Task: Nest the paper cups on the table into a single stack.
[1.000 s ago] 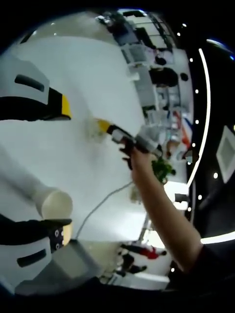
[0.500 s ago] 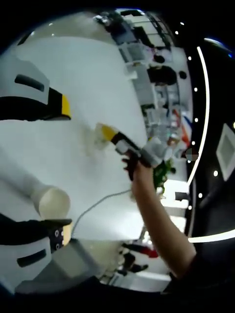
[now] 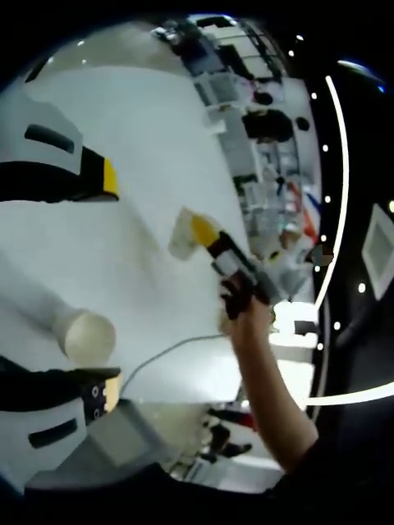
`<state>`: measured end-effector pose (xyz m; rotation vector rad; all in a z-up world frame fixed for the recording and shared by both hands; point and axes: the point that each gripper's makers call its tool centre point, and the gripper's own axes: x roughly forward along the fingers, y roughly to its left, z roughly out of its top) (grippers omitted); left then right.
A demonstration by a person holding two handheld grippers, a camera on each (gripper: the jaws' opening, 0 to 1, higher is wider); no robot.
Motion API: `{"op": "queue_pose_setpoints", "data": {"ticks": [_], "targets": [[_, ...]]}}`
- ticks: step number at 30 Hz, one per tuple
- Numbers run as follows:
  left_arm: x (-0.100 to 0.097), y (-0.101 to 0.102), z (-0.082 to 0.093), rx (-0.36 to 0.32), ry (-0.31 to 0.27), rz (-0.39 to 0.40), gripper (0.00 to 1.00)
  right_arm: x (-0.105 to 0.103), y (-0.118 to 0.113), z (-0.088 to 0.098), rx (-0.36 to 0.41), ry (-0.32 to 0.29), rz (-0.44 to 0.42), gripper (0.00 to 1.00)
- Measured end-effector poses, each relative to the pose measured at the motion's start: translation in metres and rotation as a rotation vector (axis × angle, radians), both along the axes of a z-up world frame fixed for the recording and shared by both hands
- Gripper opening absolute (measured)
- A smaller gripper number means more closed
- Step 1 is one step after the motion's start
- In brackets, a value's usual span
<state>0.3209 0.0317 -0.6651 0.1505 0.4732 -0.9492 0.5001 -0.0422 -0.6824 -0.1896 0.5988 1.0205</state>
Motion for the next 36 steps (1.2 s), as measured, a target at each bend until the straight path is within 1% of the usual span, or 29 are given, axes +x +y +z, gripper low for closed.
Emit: {"op": "queue_pose_setpoints", "data": {"ticks": [2,11,14,16,17,18,19,22,24,29,36], "targets": [[-0.001,0.000,0.001,0.003,-0.001,-0.002,0.82,-0.006,0.002,0.010,0.023,-0.011,-0.002,0.33],[-0.004,0.003,0.002,-0.002,0.000,0.006,0.82,-0.023,0.002,0.033,0.077,-0.048,-0.001,0.33],[-0.005,0.003,0.004,-0.003,-0.004,0.008,0.82,-0.028,-0.001,0.041,0.117,-0.053,-0.013,0.33],[-0.005,0.003,0.004,-0.006,0.000,0.012,0.82,-0.034,0.001,0.049,0.163,-0.058,-0.009,0.33],[-0.005,0.003,0.004,-0.007,-0.001,0.012,0.82,-0.037,0.001,0.052,0.175,-0.058,-0.007,0.33],[-0.005,0.003,0.004,-0.007,-0.001,0.013,0.82,-0.042,0.002,0.057,0.201,-0.074,0.007,0.33],[-0.006,0.002,0.004,-0.009,-0.001,0.011,0.82,-0.046,0.003,0.060,0.211,-0.084,0.017,0.33],[-0.007,0.001,0.004,-0.007,0.001,0.007,0.82,-0.054,0.002,0.063,0.204,-0.099,0.031,0.33],[-0.007,0.001,0.004,-0.006,0.001,0.006,0.82,-0.060,0.002,0.070,0.224,-0.112,0.045,0.33],[-0.008,0.000,0.005,-0.004,0.000,0.002,0.82,-0.067,0.000,0.082,0.257,-0.132,0.049,0.33],[-0.011,-0.002,0.005,-0.005,0.000,0.000,0.82,-0.080,-0.002,0.091,0.290,-0.138,0.057,0.33]]}}
